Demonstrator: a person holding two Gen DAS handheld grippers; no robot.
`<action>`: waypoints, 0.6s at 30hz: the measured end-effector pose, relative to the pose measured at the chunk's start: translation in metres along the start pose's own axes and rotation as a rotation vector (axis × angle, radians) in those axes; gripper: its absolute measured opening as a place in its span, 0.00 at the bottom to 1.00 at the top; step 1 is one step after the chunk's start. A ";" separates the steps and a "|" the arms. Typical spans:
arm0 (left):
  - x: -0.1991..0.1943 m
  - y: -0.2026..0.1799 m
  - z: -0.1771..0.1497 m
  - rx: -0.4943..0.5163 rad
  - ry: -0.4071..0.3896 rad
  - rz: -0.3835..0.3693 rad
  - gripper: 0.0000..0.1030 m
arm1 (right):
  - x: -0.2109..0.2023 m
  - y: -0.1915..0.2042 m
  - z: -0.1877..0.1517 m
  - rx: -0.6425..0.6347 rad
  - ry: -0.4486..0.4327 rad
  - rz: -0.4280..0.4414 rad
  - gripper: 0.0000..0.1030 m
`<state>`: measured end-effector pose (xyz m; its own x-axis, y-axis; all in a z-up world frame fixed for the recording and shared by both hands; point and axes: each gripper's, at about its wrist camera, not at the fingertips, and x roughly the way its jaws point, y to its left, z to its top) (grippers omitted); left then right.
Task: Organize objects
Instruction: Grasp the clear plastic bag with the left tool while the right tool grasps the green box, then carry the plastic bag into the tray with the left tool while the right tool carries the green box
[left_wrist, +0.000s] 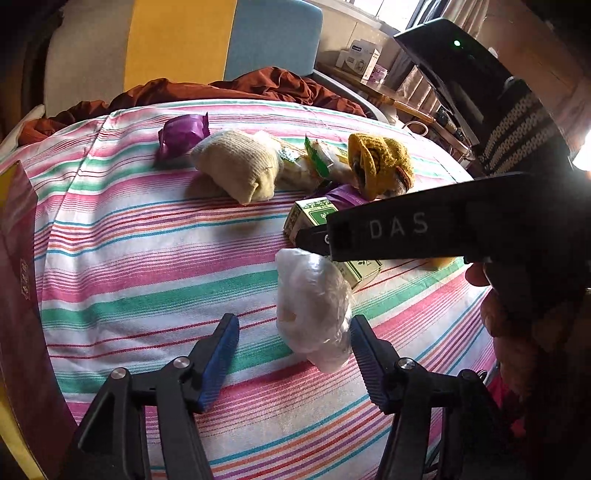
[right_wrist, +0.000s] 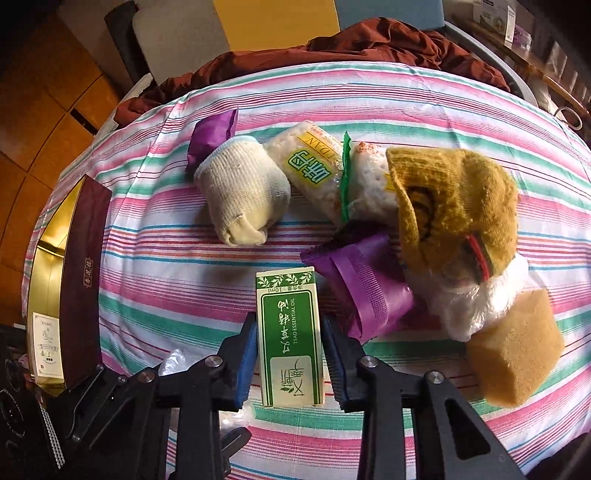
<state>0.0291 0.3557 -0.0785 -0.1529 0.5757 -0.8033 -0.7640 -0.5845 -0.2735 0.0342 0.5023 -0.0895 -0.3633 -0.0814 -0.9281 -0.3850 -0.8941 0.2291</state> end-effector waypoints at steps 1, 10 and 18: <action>0.000 0.000 0.001 -0.001 0.002 -0.001 0.60 | 0.000 0.000 0.000 -0.002 0.000 -0.002 0.32; 0.005 -0.001 0.009 -0.017 0.021 -0.019 0.62 | 0.004 -0.007 0.001 0.047 0.017 0.002 0.33; 0.009 -0.004 0.008 0.005 0.028 -0.044 0.42 | 0.003 -0.010 0.001 0.056 0.019 0.011 0.34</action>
<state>0.0258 0.3681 -0.0803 -0.1012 0.5845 -0.8051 -0.7728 -0.5558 -0.3064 0.0359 0.5115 -0.0947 -0.3518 -0.1000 -0.9307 -0.4282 -0.8669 0.2550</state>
